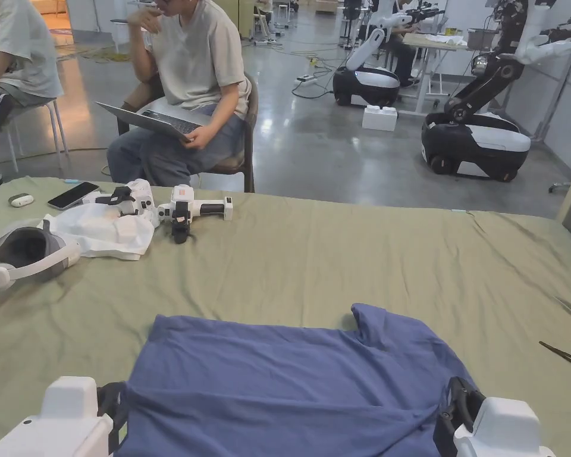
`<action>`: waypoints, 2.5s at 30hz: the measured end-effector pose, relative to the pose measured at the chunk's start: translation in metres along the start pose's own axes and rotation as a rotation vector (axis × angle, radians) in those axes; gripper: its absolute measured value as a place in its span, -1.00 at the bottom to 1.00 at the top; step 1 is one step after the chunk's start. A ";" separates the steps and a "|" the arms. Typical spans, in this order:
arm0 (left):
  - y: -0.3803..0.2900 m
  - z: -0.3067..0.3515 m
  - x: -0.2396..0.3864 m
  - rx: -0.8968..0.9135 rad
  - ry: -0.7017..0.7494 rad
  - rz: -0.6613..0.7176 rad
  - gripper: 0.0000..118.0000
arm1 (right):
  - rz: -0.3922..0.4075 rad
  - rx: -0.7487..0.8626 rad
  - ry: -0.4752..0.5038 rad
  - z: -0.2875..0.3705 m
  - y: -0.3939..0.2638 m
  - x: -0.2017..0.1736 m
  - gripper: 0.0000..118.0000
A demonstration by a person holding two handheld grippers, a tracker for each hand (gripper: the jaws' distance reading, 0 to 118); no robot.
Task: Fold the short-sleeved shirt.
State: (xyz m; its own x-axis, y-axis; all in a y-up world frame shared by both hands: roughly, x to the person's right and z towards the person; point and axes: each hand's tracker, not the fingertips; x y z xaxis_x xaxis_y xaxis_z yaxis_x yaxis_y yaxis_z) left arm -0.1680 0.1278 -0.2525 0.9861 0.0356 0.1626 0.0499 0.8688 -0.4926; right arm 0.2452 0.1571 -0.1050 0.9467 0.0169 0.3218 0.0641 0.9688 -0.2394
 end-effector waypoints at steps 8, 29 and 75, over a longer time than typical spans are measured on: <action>-0.005 -0.088 -0.038 -0.386 -0.041 0.035 -0.80 | 0.006 -0.077 -0.012 -0.004 -0.014 0.007 -1.00; -0.039 -0.119 -0.010 -0.557 -0.029 -0.096 -0.98 | -0.015 -0.295 -0.084 -0.027 -0.044 0.075 -0.79; -0.099 0.035 -0.075 -0.505 -0.026 0.010 -0.98 | 0.156 -0.789 0.022 0.034 -0.097 0.066 -0.93</action>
State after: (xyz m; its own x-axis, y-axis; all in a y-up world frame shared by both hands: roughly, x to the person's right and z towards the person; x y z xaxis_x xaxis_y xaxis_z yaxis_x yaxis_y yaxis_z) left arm -0.2524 0.0564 -0.1855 0.9829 0.0610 0.1740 0.1173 0.5213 -0.8453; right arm 0.2911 0.0726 -0.0293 0.9687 0.1248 0.2146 0.1265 0.4955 -0.8594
